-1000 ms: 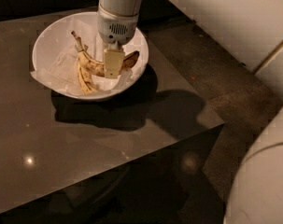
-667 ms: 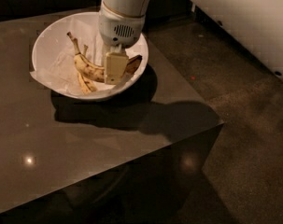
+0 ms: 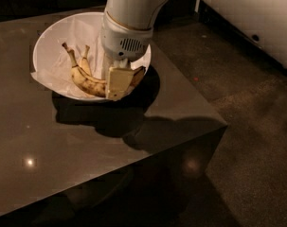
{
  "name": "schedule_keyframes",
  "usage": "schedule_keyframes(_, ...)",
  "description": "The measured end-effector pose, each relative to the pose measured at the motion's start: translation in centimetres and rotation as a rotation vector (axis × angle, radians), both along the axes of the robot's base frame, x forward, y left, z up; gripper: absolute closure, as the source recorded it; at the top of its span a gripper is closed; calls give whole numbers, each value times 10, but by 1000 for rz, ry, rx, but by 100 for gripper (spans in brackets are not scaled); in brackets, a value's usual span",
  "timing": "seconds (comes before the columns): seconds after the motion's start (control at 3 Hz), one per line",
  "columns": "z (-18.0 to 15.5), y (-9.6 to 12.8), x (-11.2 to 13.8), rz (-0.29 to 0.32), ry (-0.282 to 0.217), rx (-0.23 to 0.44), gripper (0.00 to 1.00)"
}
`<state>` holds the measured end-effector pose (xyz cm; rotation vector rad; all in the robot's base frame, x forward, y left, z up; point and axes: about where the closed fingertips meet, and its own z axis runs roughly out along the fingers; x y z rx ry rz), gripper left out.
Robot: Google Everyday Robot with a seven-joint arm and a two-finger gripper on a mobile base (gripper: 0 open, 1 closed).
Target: Pick banana from white bowl
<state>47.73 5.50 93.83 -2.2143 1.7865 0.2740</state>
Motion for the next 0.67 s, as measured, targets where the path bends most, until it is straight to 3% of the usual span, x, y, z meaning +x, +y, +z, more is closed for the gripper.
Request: schedule_keyframes(0.67, 23, 4, -57, -57, 49, -30, 100)
